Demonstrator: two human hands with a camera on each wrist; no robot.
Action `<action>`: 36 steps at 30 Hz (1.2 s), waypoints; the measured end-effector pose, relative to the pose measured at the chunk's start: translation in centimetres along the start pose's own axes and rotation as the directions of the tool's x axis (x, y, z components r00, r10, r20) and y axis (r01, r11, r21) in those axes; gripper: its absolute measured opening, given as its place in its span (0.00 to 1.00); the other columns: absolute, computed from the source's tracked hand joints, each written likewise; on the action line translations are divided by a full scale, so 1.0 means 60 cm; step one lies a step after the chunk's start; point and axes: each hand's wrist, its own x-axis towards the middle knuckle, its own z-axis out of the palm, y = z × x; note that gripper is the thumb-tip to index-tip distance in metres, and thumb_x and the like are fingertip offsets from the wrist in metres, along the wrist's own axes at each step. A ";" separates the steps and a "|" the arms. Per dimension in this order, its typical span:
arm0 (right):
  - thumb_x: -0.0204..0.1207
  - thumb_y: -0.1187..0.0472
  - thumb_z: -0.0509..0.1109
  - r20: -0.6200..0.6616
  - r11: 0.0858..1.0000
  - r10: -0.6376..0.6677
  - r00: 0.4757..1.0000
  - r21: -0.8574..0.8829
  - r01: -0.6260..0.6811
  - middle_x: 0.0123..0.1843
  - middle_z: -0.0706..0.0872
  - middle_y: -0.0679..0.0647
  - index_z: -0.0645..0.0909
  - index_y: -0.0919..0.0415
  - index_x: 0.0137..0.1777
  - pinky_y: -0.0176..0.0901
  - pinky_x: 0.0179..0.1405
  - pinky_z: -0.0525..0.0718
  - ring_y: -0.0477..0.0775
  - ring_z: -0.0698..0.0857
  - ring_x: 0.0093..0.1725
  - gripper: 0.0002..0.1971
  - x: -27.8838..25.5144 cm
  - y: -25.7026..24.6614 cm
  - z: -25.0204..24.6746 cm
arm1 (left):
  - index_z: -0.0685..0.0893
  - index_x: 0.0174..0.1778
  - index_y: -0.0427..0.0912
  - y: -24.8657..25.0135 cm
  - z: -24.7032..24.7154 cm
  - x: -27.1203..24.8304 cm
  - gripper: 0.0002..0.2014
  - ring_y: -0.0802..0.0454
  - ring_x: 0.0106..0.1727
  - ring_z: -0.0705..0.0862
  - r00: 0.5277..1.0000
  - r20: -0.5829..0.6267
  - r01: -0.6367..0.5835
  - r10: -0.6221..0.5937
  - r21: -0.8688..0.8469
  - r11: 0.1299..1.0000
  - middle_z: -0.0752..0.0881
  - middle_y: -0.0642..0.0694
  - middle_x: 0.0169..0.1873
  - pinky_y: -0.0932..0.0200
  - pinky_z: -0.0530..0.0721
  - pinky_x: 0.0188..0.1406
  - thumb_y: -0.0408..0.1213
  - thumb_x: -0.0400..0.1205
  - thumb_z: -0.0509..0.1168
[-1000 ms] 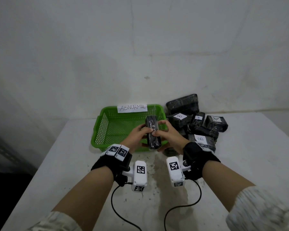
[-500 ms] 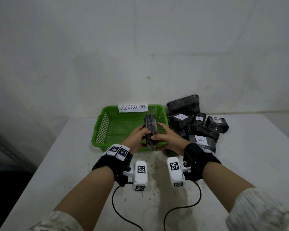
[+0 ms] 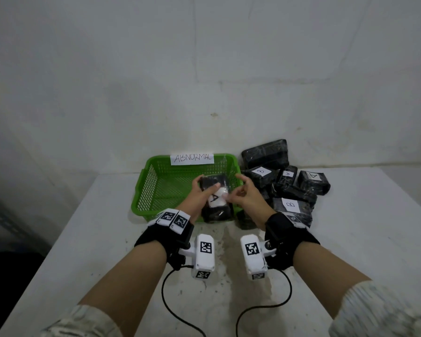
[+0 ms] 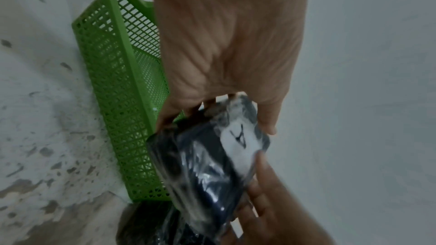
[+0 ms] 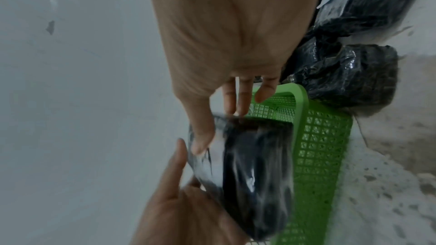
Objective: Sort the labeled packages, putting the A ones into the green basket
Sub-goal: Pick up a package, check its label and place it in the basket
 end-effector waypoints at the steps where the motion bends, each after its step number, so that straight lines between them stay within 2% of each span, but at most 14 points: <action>1: 0.77 0.63 0.72 0.000 0.997 0.025 1.000 0.073 -0.025 0.42 0.77 0.52 0.70 0.58 0.73 0.45 0.51 0.77 0.49 0.78 0.44 0.26 -0.001 -0.005 0.000 | 0.56 0.78 0.46 -0.002 0.001 -0.001 0.33 0.41 0.56 0.83 1.000 -0.010 -0.005 0.005 0.011 1.000 0.76 0.34 0.68 0.41 0.83 0.56 0.37 0.80 0.67; 3: 0.82 0.63 0.65 0.024 0.975 0.057 0.998 0.216 -0.061 0.39 0.79 0.50 0.78 0.59 0.69 0.45 0.49 0.74 0.47 0.78 0.39 0.16 -0.002 -0.009 -0.005 | 0.56 0.77 0.46 -0.006 0.000 -0.002 0.34 0.40 0.60 0.82 1.000 -0.019 -0.011 0.011 -0.004 1.000 0.77 0.34 0.68 0.41 0.80 0.62 0.39 0.79 0.68; 5: 0.82 0.63 0.65 0.064 0.958 0.057 0.996 0.279 -0.073 0.39 0.82 0.48 0.81 0.54 0.59 0.46 0.45 0.75 0.47 0.78 0.39 0.09 -0.006 -0.015 -0.011 | 0.56 0.75 0.47 -0.008 -0.001 -0.002 0.33 0.42 0.58 0.83 1.000 -0.002 -0.018 0.018 -0.063 0.998 0.77 0.35 0.66 0.42 0.82 0.61 0.39 0.79 0.68; 9: 0.82 0.55 0.64 0.176 0.916 0.117 0.977 0.362 -0.174 0.47 0.82 0.46 0.74 0.47 0.49 0.47 0.39 0.78 0.50 0.80 0.42 0.02 -0.007 -0.018 -0.008 | 0.58 0.70 0.44 -0.005 0.006 0.002 0.28 0.44 0.56 0.83 0.999 0.051 -0.009 0.013 -0.085 0.996 0.78 0.36 0.65 0.48 0.83 0.57 0.41 0.80 0.66; 11: 0.83 0.52 0.63 0.238 0.869 0.146 0.960 0.433 -0.239 0.54 0.80 0.50 0.71 0.45 0.50 0.53 0.41 0.81 0.56 0.80 0.48 0.02 -0.003 -0.013 -0.003 | 0.63 0.70 0.39 0.001 0.011 0.000 0.25 0.47 0.54 0.83 0.996 0.087 0.016 -0.010 -0.062 0.998 0.79 0.37 0.62 0.51 0.84 0.53 0.44 0.81 0.64; 13: 0.82 0.46 0.62 0.287 0.851 0.193 0.938 0.428 -0.306 0.61 0.76 0.53 0.70 0.42 0.54 0.64 0.43 0.84 0.63 0.80 0.55 0.06 -0.003 -0.011 0.002 | 0.75 0.63 0.39 0.009 0.012 -0.005 0.17 0.51 0.47 0.86 0.986 0.165 0.025 -0.023 -0.010 1.000 0.84 0.41 0.52 0.57 0.85 0.46 0.46 0.84 0.58; 15: 0.79 0.40 0.62 0.306 0.873 0.233 0.923 0.353 -0.337 0.66 0.77 0.57 0.68 0.40 0.63 0.66 0.44 0.85 0.67 0.81 0.57 0.15 -0.002 -0.009 0.007 | 0.81 0.53 0.43 0.012 0.011 -0.007 0.14 0.56 0.38 0.88 0.977 0.215 0.006 -0.009 0.014 1.000 0.88 0.47 0.41 0.63 0.87 0.39 0.45 0.87 0.52; 17: 0.77 0.38 0.64 0.297 0.893 0.231 0.927 0.314 -0.323 0.69 0.78 0.59 0.67 0.39 0.69 0.65 0.48 0.84 0.66 0.82 0.59 0.22 -0.002 -0.010 0.012 | 0.82 0.51 0.44 0.012 0.011 -0.009 0.15 0.61 0.35 0.89 0.973 0.230 -0.040 0.032 0.029 0.999 0.90 0.51 0.36 0.66 0.87 0.35 0.43 0.87 0.51; 19: 0.78 0.39 0.65 0.267 0.906 0.221 0.938 0.301 -0.299 0.68 0.79 0.59 0.68 0.39 0.69 0.66 0.51 0.81 0.63 0.82 0.59 0.22 -0.003 -0.015 0.014 | 0.82 0.53 0.46 0.014 0.009 -0.013 0.14 0.61 0.40 0.89 0.977 0.202 -0.088 0.072 0.072 0.994 0.91 0.53 0.39 0.64 0.85 0.38 0.43 0.87 0.51; 21: 0.79 0.43 0.65 0.219 0.926 0.213 0.952 0.265 -0.268 0.67 0.79 0.59 0.68 0.39 0.69 0.69 0.56 0.80 0.62 0.82 0.60 0.20 -0.002 -0.018 0.013 | 0.81 0.59 0.47 0.016 0.005 -0.014 0.16 0.55 0.50 0.85 0.983 0.167 -0.106 0.079 0.156 0.982 0.87 0.50 0.49 0.57 0.82 0.47 0.48 0.86 0.52; 24: 0.78 0.45 0.67 0.225 0.959 0.193 0.955 0.160 -0.232 0.70 0.77 0.57 0.69 0.36 0.65 0.74 0.61 0.77 0.64 0.78 0.67 0.16 -0.001 -0.022 0.007 | 0.80 0.60 0.45 0.016 -0.004 -0.013 0.17 0.48 0.56 0.81 0.982 0.184 -0.092 0.050 0.229 0.969 0.85 0.46 0.51 0.47 0.79 0.59 0.51 0.84 0.55; 27: 0.79 0.45 0.66 0.260 0.969 0.196 0.945 0.096 -0.228 0.71 0.77 0.54 0.68 0.33 0.63 0.74 0.61 0.77 0.64 0.77 0.68 0.15 -0.005 -0.027 0.007 | 0.80 0.56 0.43 0.016 -0.008 -0.010 0.13 0.47 0.54 0.81 0.981 0.190 -0.091 0.041 0.261 0.961 0.84 0.44 0.50 0.50 0.80 0.55 0.46 0.84 0.58; 30: 0.78 0.49 0.69 0.271 0.971 0.202 0.941 0.066 -0.228 0.71 0.76 0.55 0.64 0.34 0.71 0.72 0.62 0.77 0.63 0.76 0.69 0.24 -0.008 -0.025 0.007 | 0.79 0.58 0.39 0.018 -0.008 -0.007 0.14 0.47 0.51 0.81 0.982 0.180 -0.104 0.053 0.283 0.953 0.83 0.43 0.48 0.50 0.79 0.56 0.44 0.85 0.57; 36: 0.76 0.55 0.71 0.226 0.974 0.205 0.952 0.052 -0.222 0.67 0.80 0.58 0.63 0.34 0.74 0.74 0.65 0.75 0.65 0.79 0.66 0.31 -0.010 -0.024 0.005 | 0.77 0.66 0.40 0.014 -0.016 -0.009 0.16 0.42 0.62 0.80 0.976 0.220 -0.052 0.004 0.213 0.976 0.83 0.39 0.58 0.41 0.77 0.65 0.42 0.84 0.59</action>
